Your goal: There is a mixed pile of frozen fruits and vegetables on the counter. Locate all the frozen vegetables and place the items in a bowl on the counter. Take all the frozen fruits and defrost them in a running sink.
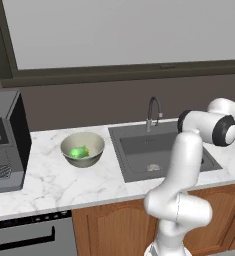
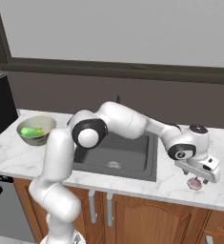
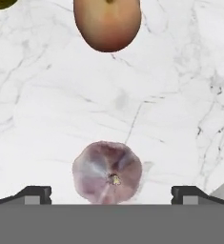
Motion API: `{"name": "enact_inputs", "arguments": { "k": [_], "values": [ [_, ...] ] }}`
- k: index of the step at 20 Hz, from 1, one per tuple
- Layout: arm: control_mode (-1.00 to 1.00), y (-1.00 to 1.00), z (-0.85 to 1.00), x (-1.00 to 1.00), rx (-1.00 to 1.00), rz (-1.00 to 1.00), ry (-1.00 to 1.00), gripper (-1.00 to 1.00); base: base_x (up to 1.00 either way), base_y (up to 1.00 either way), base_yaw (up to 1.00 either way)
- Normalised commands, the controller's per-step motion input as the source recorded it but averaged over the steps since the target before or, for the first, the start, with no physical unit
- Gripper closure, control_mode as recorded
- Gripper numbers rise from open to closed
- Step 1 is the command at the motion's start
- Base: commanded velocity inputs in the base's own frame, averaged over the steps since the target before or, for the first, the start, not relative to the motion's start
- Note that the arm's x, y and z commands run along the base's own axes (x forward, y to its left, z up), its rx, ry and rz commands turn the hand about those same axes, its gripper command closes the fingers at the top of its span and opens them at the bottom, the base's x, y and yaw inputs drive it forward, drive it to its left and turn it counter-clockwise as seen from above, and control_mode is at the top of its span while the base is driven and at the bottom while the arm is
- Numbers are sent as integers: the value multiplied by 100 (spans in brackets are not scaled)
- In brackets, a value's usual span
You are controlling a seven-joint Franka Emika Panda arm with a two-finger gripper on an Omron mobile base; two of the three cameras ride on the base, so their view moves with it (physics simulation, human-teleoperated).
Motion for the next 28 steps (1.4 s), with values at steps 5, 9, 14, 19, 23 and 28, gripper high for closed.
{"name": "enact_inputs", "arguments": {
  "k": [5, 9, 14, 19, 23, 28],
  "values": [
    [-100, 0, -37, 8, 0, 0, 2, -100, 0, 0, 0],
    [-100, 0, -27, 4, 0, 0, 1, -100, 0, 0, 0],
    [-100, -1, -22, 0, 2, 0, 1, 100, 0, 0, 0],
    [-100, 0, -18, 0, 1, 0, 2, 100, 0, 0, 0],
    [-100, 6, -10, -1, 1, 0, 5, 100, 0, 0, 0],
    [-100, 25, 49, -3, -4, 0, -1, 100, 0, 0, 0]
  ]
}}
